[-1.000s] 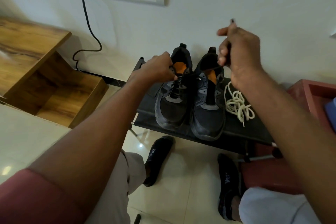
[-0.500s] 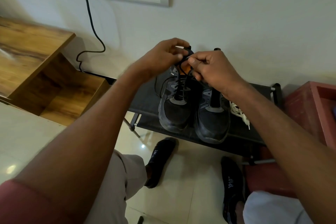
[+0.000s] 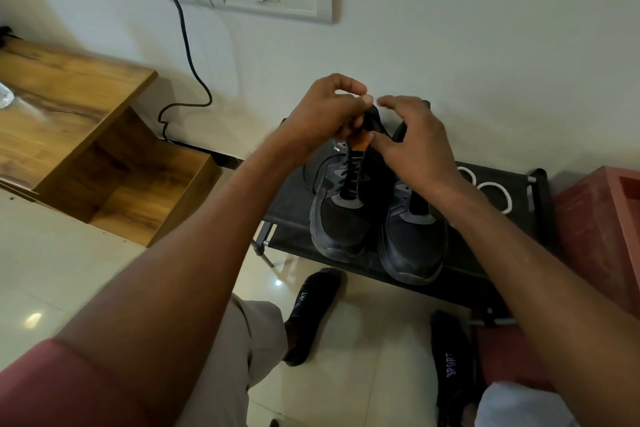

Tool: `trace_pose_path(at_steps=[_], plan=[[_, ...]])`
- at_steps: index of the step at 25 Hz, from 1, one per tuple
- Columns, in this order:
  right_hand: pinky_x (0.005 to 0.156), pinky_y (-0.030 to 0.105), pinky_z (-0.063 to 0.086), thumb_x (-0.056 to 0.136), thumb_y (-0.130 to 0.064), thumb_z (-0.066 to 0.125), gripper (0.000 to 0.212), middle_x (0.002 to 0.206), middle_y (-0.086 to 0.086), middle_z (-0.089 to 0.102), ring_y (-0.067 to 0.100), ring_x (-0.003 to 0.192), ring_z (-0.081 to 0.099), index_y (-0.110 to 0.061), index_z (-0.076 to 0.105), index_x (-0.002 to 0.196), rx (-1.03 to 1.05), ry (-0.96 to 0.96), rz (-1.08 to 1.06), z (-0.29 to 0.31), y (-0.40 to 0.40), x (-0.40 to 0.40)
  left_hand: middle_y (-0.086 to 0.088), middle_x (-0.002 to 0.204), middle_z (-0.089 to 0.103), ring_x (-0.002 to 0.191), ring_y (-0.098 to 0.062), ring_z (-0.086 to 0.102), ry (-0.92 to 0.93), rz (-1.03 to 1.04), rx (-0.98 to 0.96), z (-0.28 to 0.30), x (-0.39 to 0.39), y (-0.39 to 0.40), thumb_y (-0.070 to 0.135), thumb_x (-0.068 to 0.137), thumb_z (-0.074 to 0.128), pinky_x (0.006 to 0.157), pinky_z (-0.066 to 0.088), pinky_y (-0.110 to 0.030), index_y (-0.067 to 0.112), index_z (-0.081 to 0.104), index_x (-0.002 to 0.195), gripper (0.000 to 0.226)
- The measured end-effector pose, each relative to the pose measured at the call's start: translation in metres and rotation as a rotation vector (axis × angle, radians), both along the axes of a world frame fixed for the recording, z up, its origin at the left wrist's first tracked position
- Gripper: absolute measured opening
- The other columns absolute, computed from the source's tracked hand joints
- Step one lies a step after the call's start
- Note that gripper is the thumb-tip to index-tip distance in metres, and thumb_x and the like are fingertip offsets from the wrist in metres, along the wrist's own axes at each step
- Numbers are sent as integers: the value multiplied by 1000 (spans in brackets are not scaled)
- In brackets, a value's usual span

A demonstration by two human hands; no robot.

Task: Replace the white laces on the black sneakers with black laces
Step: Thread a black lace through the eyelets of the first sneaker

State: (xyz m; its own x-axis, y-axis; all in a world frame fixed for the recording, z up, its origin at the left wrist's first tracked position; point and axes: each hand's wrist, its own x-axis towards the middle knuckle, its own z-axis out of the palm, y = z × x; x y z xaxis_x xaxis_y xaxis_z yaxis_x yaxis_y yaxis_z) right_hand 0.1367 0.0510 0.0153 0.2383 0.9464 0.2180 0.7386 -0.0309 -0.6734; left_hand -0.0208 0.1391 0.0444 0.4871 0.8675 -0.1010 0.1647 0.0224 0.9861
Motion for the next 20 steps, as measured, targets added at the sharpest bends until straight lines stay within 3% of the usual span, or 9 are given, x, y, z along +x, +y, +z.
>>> trace_pose_path(at_steps=[2,4,6,9,13,17,20], plan=[[87,19,57,95,-26,77,18,99,-10,77,1,90,72,-19,78,112,16,266,26,3,4,-4,-5,65,60,54,-16,50,-16,8,10,-1,6,-1,16,100,67,50,44,-22,5,61,112,17],[80,31,63,97,-26,75,9,76,-7,77,6,70,74,-20,81,95,31,313,-52,-1,8,0,-5,66,61,54,-16,50,-9,44,29,-3,9,0,16,103,62,50,45,-23,6,63,106,10],[77,35,64,96,-27,75,8,75,-7,76,8,67,73,-23,80,100,26,230,-78,-4,9,0,-5,66,60,52,-14,51,18,76,42,-5,10,1,13,104,58,50,45,-22,8,64,103,8],[67,26,61,95,-26,77,15,76,-8,75,8,61,72,-25,78,110,21,285,-18,-5,10,-7,-4,64,60,50,-12,57,59,98,41,-7,10,2,13,104,58,48,44,-20,7,65,105,9],[75,24,60,96,-28,75,9,78,-9,77,1,73,72,-25,83,100,68,313,-37,-7,22,-16,-4,65,63,52,-11,56,206,156,111,-15,1,10,19,103,61,50,44,-20,5,69,104,16],[82,37,63,93,-37,77,16,85,-11,79,4,81,73,-28,84,104,1,264,-7,-17,29,-22,-3,63,60,50,-8,53,151,148,51,-19,-8,12,16,102,63,48,43,-18,4,67,103,13],[84,33,62,93,-34,78,12,89,-11,79,4,85,74,-29,84,102,-5,321,-43,-21,32,-22,-6,70,64,53,-8,54,189,139,78,-20,-9,13,14,104,58,48,43,-17,7,69,105,13]])
